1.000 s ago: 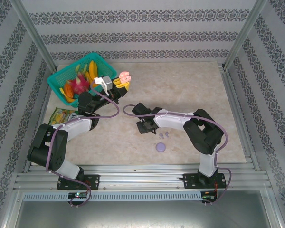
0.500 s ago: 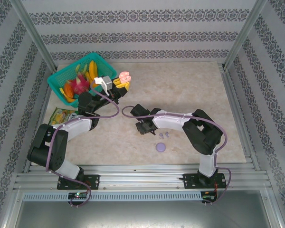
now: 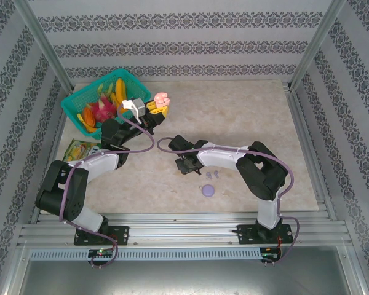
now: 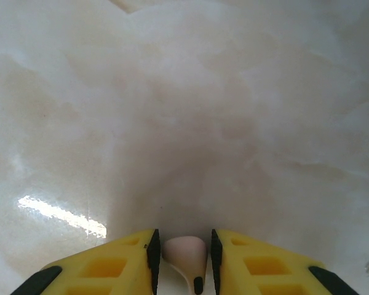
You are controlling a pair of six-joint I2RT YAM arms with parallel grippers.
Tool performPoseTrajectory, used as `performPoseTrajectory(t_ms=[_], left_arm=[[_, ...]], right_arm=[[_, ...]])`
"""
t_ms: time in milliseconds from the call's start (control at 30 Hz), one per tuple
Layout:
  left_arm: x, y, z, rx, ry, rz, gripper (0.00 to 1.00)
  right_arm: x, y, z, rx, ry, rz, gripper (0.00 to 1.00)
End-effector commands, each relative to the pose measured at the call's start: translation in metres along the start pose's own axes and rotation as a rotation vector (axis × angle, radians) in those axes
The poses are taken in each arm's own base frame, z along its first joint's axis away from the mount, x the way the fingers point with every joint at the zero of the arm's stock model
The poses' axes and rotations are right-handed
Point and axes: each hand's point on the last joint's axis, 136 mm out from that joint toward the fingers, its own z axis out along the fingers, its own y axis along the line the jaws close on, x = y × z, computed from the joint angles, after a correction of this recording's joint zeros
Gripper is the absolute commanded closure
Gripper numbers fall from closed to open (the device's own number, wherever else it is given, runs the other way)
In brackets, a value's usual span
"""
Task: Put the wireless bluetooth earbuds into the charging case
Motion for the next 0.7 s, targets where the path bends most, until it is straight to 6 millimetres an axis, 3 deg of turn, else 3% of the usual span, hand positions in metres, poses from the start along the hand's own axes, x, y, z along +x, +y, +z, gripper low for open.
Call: performPoseTrajectory(t_ms=[0, 467, 667], left_arm=[[-0.013, 0.004, 0.002, -0.007, -0.044, 0.027, 1.00], [-0.013, 0.005, 0.002, -0.007, -0.044, 0.024, 1.00], [-0.013, 0.004, 0.002, -0.008, -0.045, 0.026, 1.00]], right_arm=[[0.021, -0.001, 0.007, 0.033, 0.074, -0.015, 0.72], [0.030, -0.005, 0.007, 0.029, 0.083, -0.014, 0.73], [0.032, -0.005, 0.007, 0.025, 0.085, -0.014, 0.77]])
